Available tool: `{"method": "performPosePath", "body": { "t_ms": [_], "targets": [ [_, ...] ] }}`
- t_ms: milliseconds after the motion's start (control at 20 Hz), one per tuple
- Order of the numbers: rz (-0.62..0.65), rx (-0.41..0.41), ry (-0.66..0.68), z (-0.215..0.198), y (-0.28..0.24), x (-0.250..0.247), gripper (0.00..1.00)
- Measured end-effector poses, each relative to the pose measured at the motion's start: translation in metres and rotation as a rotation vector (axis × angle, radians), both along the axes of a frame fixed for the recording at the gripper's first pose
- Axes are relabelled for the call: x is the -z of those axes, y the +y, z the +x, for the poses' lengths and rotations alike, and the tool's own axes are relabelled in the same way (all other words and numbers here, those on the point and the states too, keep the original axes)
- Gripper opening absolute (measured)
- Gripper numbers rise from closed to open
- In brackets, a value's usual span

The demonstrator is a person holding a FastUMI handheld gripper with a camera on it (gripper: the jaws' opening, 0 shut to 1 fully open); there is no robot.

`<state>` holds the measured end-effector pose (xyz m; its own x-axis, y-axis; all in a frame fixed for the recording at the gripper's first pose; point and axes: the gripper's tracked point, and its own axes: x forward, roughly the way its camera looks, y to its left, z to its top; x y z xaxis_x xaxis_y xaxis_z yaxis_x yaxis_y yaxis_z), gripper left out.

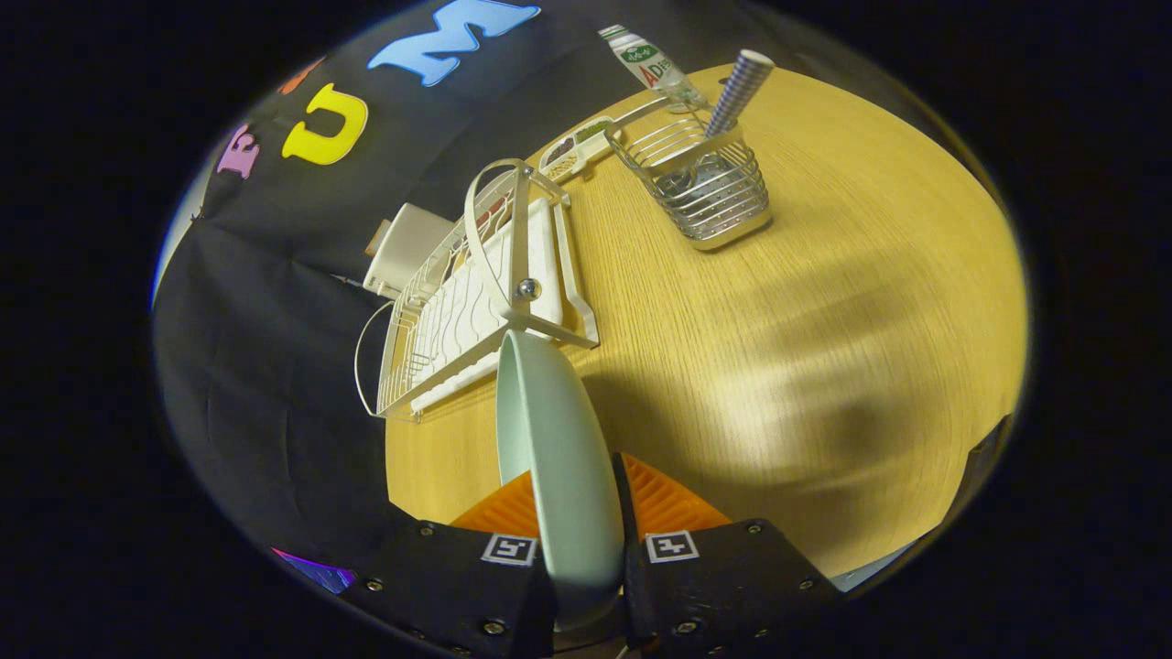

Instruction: Take the plate from the dish rack, then take the spoon from the basket and place it into the plate.

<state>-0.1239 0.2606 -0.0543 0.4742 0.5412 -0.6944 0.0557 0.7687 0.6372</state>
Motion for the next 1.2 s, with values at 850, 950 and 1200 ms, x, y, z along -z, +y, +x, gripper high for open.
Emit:
{"method": "performPosePath", "body": {
  "t_ms": [850,950,1200],
  "targets": [
    [-0.198,0.048,-0.206,0.020,-0.067,-0.036,0.55],
    [-0.256,0.046,-0.302,0.027,-0.078,-0.058,0.68],
    [-0.360,0.084,-0.601,0.045,-0.097,-0.140,0.73]
  ]
}}
